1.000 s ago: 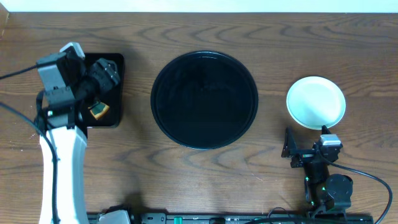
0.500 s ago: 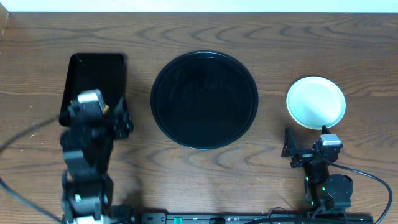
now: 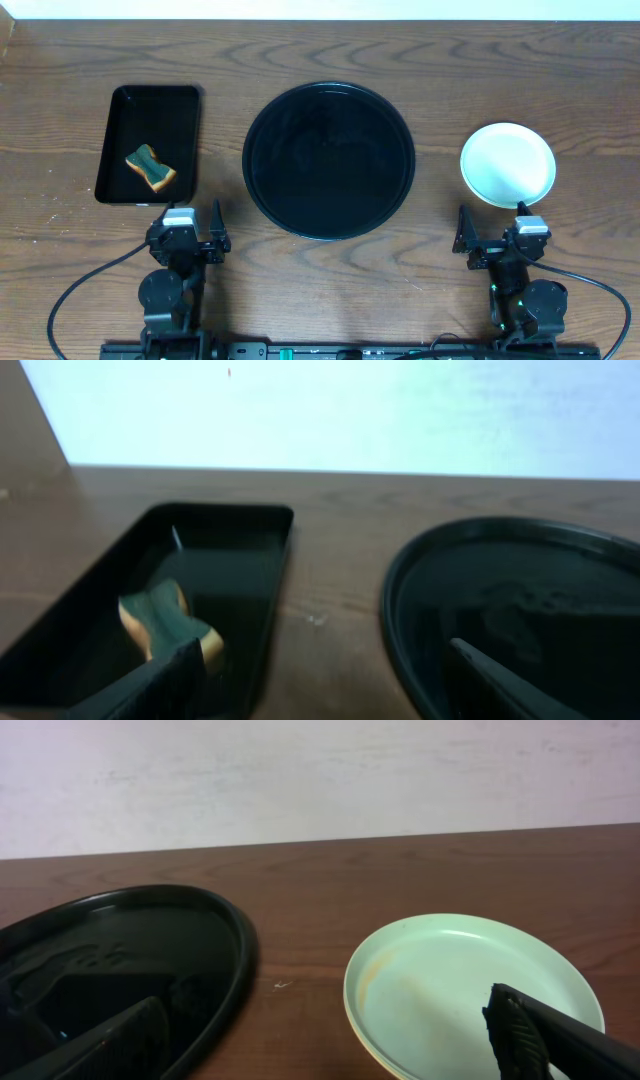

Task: Clean dirty plates on tray and stack at the side

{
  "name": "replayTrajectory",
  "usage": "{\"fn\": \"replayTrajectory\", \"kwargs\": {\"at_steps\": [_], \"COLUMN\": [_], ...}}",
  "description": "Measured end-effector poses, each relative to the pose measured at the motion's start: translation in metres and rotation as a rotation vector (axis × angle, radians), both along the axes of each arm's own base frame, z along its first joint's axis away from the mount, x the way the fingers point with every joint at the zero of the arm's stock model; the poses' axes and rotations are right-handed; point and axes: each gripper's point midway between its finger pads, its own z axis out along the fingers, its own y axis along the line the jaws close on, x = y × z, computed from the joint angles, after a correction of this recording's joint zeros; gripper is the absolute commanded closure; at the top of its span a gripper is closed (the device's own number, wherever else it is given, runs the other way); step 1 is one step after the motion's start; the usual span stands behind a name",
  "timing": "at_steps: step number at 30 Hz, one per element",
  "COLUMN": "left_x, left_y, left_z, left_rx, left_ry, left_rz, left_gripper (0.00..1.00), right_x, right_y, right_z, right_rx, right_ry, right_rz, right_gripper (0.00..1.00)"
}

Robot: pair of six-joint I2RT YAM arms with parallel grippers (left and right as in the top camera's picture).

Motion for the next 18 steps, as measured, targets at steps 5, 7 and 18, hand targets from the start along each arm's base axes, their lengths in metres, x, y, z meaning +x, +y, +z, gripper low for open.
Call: {"fn": "replayTrajectory", "kwargs": {"at_steps": [5,7,18], "left_x": [-0.0018,-0.0027,-0.005], "left_y": [0.0022,0.0026,0.0024], "left_z": [0.0007,0.0008,-0.0046], "left_rx": [0.019,0.022,0.023], "left_ry": [-0.004,-0.015,-0.031], "left_rz": [0.011,0.014,0.013], "left_gripper": [0.24,0.24,0.24], "right_x": [0.0,0.0,0.0], "right_y": [0.0001,0.0,0.0], "right_z": [0.0001,0.0001,0.0003], "right_rx": [0.0,0.0,0.0], "right_ry": [0.0,0.0,-0.001], "right_rz": [0.0,0.0,0.0], "right_gripper": [0.01,0.01,0.01]}}
